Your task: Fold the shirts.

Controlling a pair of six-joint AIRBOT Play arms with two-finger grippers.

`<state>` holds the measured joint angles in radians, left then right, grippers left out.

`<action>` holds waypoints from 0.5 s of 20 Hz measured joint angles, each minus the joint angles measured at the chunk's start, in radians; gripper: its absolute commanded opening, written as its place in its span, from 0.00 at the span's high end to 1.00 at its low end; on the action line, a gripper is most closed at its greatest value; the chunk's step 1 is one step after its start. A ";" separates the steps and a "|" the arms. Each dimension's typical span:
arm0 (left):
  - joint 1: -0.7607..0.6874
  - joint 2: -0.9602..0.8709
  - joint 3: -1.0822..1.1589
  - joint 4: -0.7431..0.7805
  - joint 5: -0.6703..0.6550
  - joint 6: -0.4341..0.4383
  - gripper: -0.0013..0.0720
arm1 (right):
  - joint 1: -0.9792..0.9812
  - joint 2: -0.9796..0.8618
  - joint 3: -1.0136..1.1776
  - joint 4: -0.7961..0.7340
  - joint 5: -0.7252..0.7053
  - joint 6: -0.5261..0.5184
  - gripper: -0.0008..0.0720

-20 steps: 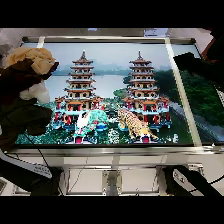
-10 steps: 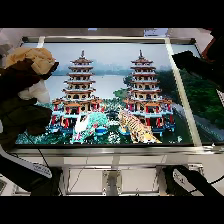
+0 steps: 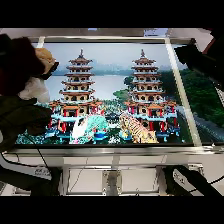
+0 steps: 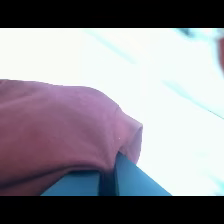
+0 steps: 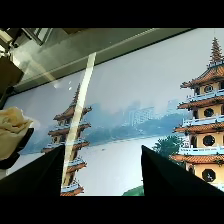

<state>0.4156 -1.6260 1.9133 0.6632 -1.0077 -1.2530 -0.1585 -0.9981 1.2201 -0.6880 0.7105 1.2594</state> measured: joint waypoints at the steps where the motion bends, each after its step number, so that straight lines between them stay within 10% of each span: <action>1: -0.047 0.019 0.011 -0.049 -0.055 0.026 0.96 | -0.001 0.003 0.007 0.005 -0.001 -0.002 0.24; 10: -0.703 -0.002 0.028 0.117 -0.307 0.021 0.96 | -0.002 0.061 0.085 -0.172 0.119 -0.043 0.24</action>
<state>-0.2871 -1.6279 1.9411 0.7803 -1.3148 -1.2316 -0.1604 -0.9367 1.3052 -0.8600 0.8295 1.2163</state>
